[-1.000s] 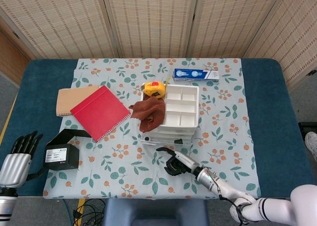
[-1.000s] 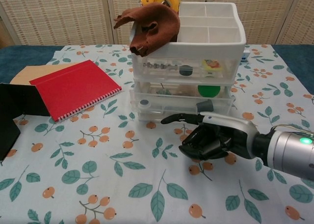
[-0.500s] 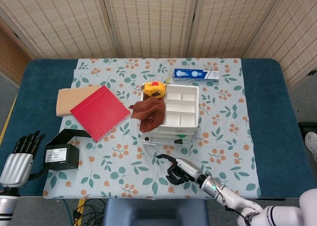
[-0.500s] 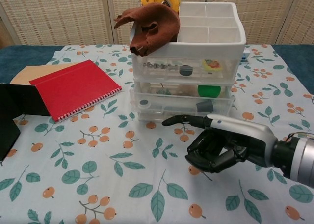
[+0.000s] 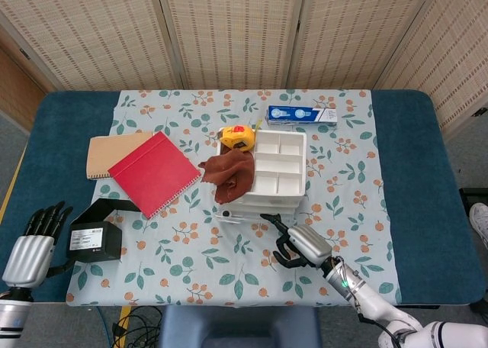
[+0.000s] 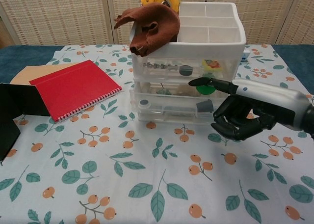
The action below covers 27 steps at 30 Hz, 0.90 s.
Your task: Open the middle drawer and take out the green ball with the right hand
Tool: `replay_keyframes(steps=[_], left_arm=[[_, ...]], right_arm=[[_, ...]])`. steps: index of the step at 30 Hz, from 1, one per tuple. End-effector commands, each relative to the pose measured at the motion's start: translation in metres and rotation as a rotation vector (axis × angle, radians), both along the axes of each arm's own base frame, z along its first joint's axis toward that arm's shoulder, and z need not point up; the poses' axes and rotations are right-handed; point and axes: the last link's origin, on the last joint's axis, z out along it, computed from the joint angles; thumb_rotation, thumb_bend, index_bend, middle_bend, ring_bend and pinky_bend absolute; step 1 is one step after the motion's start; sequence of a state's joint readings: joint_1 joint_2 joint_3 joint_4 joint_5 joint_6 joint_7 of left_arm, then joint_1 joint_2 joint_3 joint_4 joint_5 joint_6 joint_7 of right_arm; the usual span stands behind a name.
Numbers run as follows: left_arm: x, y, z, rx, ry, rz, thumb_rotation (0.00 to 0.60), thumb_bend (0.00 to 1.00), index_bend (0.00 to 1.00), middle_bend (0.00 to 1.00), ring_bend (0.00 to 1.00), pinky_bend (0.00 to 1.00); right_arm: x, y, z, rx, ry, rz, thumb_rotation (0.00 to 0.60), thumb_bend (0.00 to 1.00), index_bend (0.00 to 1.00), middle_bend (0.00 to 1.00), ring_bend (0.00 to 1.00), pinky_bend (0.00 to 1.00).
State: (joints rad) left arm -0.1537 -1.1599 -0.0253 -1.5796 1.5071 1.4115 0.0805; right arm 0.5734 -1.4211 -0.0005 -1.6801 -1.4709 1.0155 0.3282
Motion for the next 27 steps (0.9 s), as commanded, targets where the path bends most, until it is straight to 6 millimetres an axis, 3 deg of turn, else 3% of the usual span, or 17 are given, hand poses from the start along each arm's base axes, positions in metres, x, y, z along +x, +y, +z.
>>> replay_keyframes(steps=[1,9,13,17,27], left_arm=[[0.000,0.000,-0.001,-0.002,-0.001,0.000,0.600,0.14,0.03,0.00,0.02,0.06],[-0.001,-0.001,0.000,0.002,0.000,0.006,0.600,0.14,0.03,0.00,0.02,0.06],[-0.001,-0.002,0.000,-0.002,0.000,0.006,0.600,0.14,0.03,0.00,0.02,0.06],[-0.001,-0.001,0.000,0.001,-0.002,0.006,0.600,0.14,0.03,0.00,0.02,0.06],[-0.001,-0.001,-0.001,-0.002,-0.004,0.004,0.600,0.14,0.03,0.00,0.02,0.06]], right_arm=[[-0.003,-0.005,0.005,0.000,0.042,-0.030,0.600,0.51,0.00,0.79,0.93,0.99],[-0.005,-0.008,0.001,0.043,0.099,-0.044,0.600,0.51,0.00,0.79,0.93,0.99],[-0.004,-0.006,0.003,0.041,0.093,-0.040,0.600,0.51,0.09,0.79,0.93,0.99],[-0.003,-0.002,0.005,0.045,0.088,-0.033,0.600,0.52,0.16,0.79,0.93,0.99],[-0.005,0.016,0.009,0.093,0.093,-0.013,0.600,0.52,0.18,0.80,0.93,0.99]])
